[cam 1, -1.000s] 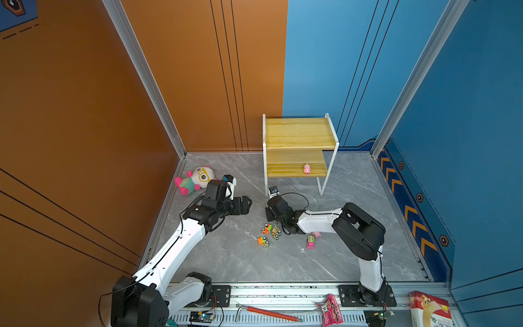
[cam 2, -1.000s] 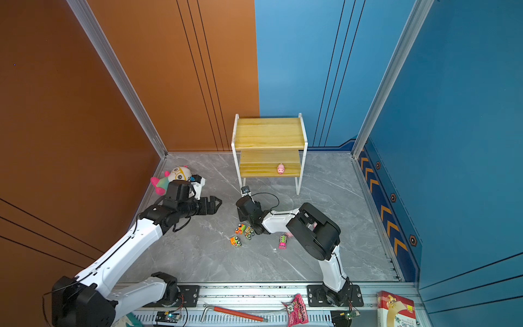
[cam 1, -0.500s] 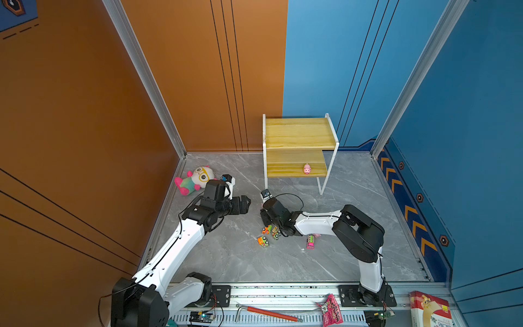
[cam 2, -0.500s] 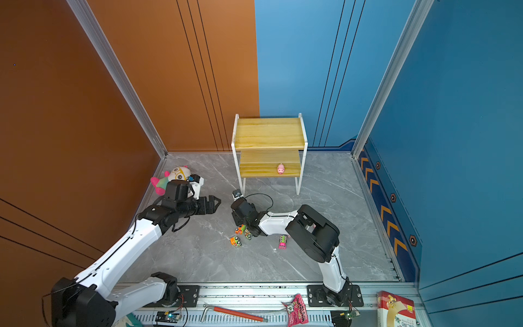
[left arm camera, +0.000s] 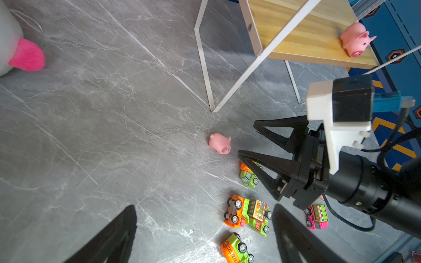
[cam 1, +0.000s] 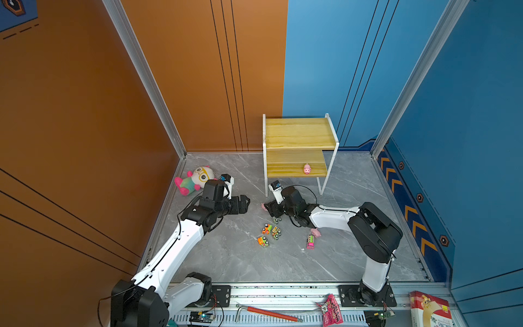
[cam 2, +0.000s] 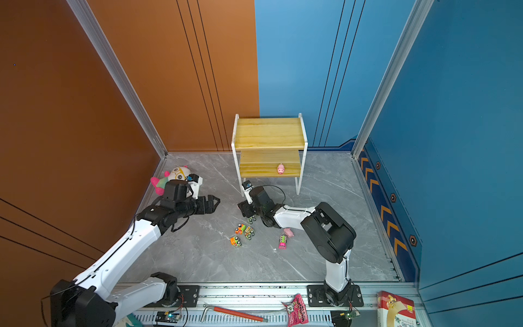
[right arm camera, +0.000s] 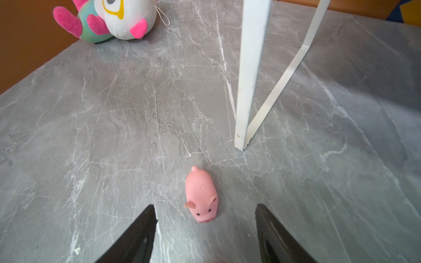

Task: Organize plastic toys on shelves
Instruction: Move the plastic toy to the center of the table.

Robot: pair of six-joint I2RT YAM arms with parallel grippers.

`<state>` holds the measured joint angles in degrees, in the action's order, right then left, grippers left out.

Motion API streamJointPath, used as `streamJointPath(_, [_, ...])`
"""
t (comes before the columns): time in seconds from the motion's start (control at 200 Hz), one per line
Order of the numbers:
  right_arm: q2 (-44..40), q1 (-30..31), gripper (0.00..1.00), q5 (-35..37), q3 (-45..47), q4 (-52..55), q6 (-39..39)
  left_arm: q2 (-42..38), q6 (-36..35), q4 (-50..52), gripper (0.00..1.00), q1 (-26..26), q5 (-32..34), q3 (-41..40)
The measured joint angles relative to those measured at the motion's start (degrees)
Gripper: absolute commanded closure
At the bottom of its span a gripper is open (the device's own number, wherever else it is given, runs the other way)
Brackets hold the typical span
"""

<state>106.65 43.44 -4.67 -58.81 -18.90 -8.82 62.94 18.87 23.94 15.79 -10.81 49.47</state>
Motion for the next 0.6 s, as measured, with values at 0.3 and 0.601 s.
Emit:
streamJointPath(0.3, [3.06, -0.61, 0.31, -4.0, -0.87, 0.48, 3.56, -0.02, 0.0, 0.0, 0.07, -0.39, -0.04, 0.0])
streamJointPath(0.601, [7.04, -0.61, 0.34, -4.37, -2.86, 1.44, 5.07, -0.04, 0.0, -0.07, 0.07, -0.7, -0.42, 0.0])
